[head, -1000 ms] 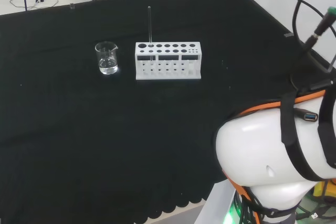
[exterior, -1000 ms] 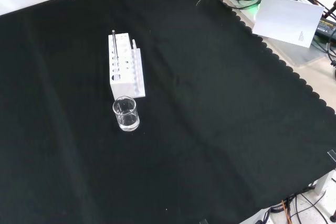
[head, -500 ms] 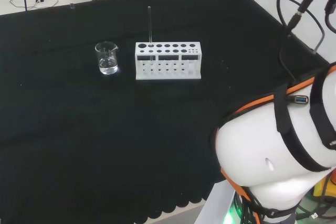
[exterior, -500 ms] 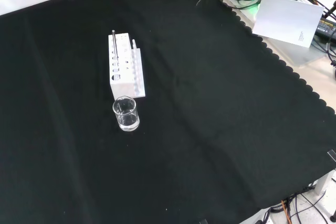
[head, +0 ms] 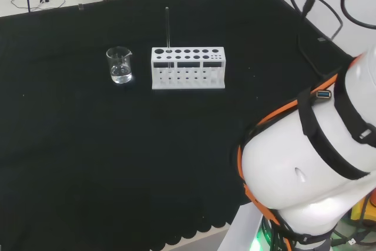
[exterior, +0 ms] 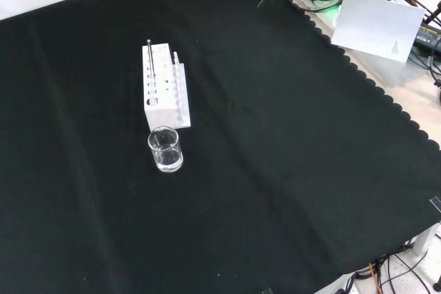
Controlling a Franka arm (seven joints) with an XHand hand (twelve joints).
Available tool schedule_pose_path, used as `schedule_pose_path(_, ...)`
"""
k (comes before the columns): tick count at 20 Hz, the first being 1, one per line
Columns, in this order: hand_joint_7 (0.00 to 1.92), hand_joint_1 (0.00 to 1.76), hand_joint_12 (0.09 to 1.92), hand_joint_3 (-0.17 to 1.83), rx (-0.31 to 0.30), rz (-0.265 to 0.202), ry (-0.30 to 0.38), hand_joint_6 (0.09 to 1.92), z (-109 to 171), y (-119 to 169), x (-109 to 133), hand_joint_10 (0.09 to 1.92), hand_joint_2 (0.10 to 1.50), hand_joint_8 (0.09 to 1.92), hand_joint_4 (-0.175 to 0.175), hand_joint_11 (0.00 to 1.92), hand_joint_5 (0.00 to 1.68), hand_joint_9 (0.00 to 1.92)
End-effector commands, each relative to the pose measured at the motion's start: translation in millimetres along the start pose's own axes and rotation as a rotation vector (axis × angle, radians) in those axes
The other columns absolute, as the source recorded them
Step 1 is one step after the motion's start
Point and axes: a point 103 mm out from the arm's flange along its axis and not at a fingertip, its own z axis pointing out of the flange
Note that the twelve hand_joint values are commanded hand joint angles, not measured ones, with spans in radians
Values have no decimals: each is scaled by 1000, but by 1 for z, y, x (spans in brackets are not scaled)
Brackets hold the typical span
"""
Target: Take the glass rod from the white test tube rack.
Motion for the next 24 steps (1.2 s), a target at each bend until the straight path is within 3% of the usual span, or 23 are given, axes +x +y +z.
schedule_pose_path(1, 265, 541, 1450, 471, 4, -48, 11, 87, 16, 38, 9, 897, 938, 923, -168, 42, 204, 457)
schedule_pose_path(11, 375, 545, 1430, 463, 51, -82, 7, 101, 55, 78, 4, 853, 950, 919, -175, 119, 385, 567)
schedule_pose_path(21, 510, 549, 1401, 453, 80, -119, 22, 166, 93, 109, -6, 823, 963, 913, -175, 247, 407, 695)
schedule_pose_path(24, 579, 562, 1393, 446, 95, -113, 29, 317, 105, 114, -13, 813, 969, 905, -175, 289, 374, 754)
